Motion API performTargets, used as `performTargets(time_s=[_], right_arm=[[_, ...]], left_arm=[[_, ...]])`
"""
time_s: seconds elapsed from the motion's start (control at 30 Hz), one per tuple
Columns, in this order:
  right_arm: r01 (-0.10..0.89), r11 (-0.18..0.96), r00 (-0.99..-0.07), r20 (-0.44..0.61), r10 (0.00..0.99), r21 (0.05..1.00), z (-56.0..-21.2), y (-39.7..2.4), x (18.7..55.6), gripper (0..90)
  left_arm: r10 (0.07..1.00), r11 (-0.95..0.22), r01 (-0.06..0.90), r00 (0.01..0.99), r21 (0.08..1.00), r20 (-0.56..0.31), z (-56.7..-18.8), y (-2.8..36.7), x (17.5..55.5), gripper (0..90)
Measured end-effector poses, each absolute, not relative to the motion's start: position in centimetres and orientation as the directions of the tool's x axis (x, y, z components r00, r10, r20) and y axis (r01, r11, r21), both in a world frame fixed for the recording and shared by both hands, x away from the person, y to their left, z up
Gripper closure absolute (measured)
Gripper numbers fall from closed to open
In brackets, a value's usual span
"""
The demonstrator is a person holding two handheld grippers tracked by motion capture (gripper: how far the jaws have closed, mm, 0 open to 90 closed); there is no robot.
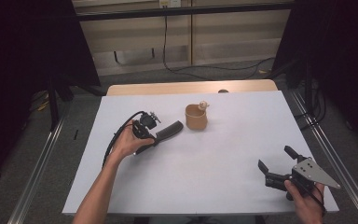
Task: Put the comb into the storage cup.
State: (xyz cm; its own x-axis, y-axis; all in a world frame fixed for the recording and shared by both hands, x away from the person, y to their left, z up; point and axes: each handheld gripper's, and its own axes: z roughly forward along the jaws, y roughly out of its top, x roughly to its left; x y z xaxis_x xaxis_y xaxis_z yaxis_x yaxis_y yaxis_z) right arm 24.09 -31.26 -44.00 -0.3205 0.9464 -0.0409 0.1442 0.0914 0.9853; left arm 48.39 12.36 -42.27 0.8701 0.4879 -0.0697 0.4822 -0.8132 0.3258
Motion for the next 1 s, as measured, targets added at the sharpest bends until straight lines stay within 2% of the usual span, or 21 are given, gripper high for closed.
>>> performTargets(time_s=[0.37,0.53,0.77,1.0], right_arm=[[0.146,0.089,-0.323,-0.038,0.946,0.985,-44.0,-31.2,24.1,0.0],[0.145,0.088,-0.322,-0.037,0.946,0.986,-44.0,-31.3,24.1,0.0],[0.145,0.088,-0.32,-0.037,0.947,0.986,-44.0,-31.3,24.1,0.0],[0.147,0.087,-0.32,-0.036,0.947,0.985,-44.0,-31.2,24.1,0.0]], left_arm=[[0.517,-0.753,0.523,0.846,0.4,-0.132,-42.2,13.5,48.4,73.0],[0.545,-0.701,0.536,0.828,0.47,-0.132,-41.8,14.2,48.0,73.0],[0.551,-0.684,0.531,0.825,0.499,-0.123,-41.6,14.9,47.6,73.0],[0.552,-0.648,0.511,0.826,0.565,-0.114,-40.8,15.1,47.0,73.0]])
